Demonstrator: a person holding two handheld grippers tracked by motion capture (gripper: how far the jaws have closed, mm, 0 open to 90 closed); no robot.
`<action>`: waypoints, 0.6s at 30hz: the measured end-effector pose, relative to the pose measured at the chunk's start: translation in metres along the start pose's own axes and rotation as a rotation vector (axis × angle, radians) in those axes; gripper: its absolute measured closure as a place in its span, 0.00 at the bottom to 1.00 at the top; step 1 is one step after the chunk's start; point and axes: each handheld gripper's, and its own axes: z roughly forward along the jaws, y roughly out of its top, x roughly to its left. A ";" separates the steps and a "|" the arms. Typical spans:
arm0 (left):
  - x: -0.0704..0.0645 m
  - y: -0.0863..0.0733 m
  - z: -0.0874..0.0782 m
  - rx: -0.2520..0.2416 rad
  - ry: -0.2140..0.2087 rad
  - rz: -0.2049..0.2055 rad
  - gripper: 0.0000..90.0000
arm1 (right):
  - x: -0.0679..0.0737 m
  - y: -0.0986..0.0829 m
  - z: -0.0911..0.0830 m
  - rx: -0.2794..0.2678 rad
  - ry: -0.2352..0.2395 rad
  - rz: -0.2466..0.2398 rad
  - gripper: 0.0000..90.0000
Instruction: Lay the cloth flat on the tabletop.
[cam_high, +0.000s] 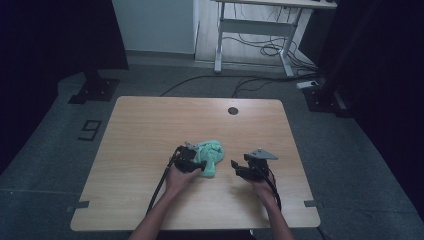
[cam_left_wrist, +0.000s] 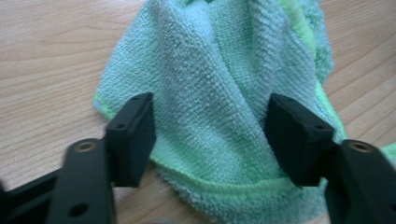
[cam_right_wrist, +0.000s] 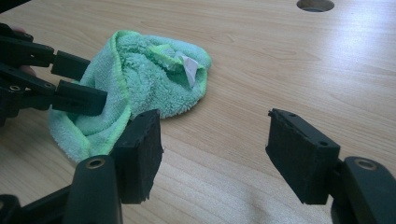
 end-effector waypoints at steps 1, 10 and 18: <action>0.000 -0.001 -0.001 -0.003 -0.002 0.011 0.44 | 0.000 0.000 0.000 -0.002 -0.001 0.001 0.39; -0.001 -0.011 -0.009 -0.022 -0.050 0.015 0.74 | -0.003 -0.001 -0.005 -0.012 -0.015 0.015 0.40; 0.000 -0.017 -0.017 -0.018 -0.092 0.049 0.85 | -0.001 -0.001 -0.006 -0.016 -0.016 0.009 0.41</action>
